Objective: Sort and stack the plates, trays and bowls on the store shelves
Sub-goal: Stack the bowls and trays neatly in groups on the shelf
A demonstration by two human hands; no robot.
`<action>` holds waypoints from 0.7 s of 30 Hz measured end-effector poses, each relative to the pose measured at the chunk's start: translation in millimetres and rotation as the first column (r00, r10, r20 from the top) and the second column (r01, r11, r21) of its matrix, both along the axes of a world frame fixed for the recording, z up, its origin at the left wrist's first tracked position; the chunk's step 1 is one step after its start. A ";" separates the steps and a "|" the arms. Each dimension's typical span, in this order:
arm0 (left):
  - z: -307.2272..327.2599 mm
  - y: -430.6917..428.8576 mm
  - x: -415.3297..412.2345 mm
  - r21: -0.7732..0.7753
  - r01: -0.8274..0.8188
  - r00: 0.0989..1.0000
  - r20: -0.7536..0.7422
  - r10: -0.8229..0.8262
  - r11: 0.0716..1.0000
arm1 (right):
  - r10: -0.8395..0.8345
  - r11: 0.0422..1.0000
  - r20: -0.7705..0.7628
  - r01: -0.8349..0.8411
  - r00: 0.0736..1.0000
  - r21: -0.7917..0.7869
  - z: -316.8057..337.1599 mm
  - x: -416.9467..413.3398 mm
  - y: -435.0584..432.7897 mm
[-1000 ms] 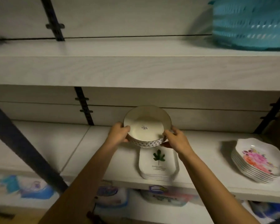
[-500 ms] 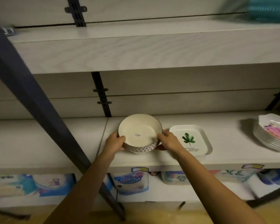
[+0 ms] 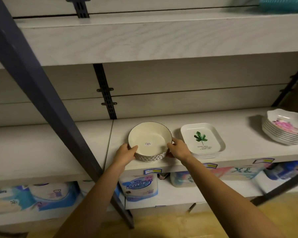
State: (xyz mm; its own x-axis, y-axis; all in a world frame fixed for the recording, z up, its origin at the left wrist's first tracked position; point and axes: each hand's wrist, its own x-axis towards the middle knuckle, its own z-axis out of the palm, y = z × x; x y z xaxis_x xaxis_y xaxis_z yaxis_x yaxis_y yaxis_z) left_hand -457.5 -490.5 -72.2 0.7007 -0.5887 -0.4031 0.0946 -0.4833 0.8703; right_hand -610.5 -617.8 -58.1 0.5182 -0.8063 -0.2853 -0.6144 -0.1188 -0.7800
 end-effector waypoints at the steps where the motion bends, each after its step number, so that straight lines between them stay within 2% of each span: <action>1: -1.1 -1.0 -0.4 -0.002 0.000 1.000 -0.004 0.000 1.000 | 0.005 1.000 -0.005 -0.005 1.000 -0.005 -0.9 -0.9 -0.8; 6: -0.2 -2.7 -2.7 0.048 0.029 0.999 0.017 -0.030 0.998 | 0.035 0.999 -0.027 -0.036 0.999 -0.027 0.8 -5.9 -0.2; 9: 10.2 -6.1 -6.8 0.128 -0.026 0.969 0.247 -0.006 0.991 | 0.029 0.997 -0.035 -0.032 0.999 -0.076 12.0 -13.3 -1.4; 11: 21.7 -12.2 -11.7 0.030 -0.117 0.917 0.387 0.097 0.993 | 0.035 0.990 -0.011 -0.037 0.999 -0.133 24.4 -22.9 -5.4; 13: 35.2 -22.1 -17.6 -0.121 -0.133 0.877 0.448 0.174 0.984 | 0.027 0.985 0.058 -0.016 0.998 -0.171 37.3 -35.0 -12.3; 15: 46.7 -36.4 -25.8 -0.203 -0.060 0.868 0.472 0.151 0.977 | 0.000 0.982 0.119 0.022 0.993 -0.189 48.2 -49.5 -22.7; 21: 68.6 -100.1 -70.3 -0.230 0.205 0.841 0.538 -0.051 0.952 | -0.118 0.970 0.206 0.158 0.971 -0.187 62.3 -111.8 -76.4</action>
